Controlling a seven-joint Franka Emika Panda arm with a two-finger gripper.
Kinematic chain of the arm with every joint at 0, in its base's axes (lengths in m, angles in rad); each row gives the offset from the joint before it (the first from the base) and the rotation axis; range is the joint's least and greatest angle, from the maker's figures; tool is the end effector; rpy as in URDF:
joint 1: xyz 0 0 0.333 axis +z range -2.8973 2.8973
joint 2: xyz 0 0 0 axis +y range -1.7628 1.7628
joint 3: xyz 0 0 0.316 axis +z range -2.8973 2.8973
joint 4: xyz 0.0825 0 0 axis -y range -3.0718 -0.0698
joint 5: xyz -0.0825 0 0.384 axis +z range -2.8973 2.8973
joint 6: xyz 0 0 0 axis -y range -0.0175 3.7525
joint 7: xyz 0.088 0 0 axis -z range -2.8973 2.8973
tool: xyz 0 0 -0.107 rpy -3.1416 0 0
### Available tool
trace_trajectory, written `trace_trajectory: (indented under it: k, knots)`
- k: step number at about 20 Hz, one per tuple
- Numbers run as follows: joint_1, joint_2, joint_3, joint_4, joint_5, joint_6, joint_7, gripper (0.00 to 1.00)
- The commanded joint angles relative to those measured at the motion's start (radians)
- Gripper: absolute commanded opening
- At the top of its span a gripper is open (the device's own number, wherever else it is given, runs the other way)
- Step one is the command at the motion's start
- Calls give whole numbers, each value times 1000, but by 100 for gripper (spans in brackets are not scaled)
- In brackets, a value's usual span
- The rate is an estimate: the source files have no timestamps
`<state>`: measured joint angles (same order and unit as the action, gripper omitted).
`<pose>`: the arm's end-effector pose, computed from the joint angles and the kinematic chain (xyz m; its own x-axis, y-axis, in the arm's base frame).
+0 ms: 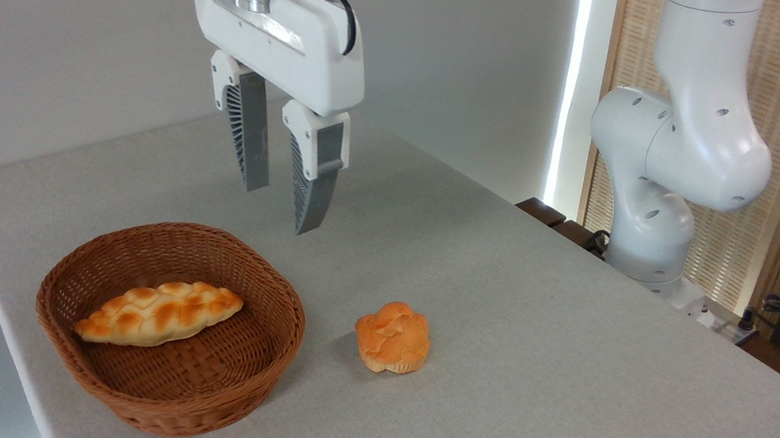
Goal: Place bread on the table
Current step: 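Move the open gripper over the braided bread in the wicker basket, then lower the gripper and close it on the braided bread roll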
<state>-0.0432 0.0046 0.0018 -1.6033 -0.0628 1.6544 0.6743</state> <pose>0.5629 -0.0296 0.6142 0.7555 -0.6509 0.0753 -0.6537 -0.7565 0.0201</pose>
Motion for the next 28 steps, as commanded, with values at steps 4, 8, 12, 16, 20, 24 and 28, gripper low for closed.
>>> trace_trajectory:
  k: [4, 8, 12, 16, 20, 24, 28]
  knots:
    - [-9, 81, -83, -10, -20, 88, 16, 100]
    - [-30, 152, -129, -33, -22, 261, -36, 100]
    - [-44, 167, -137, -131, -20, 462, -53, 100]
    - [-49, 192, -141, -164, -14, 476, -50, 100]
    - [-69, 227, -143, -176, -9, 507, -48, 100]
    - [-70, 241, -149, -219, -3, 594, -29, 100]
    - [-70, 247, -157, -233, 26, 620, 8, 68]
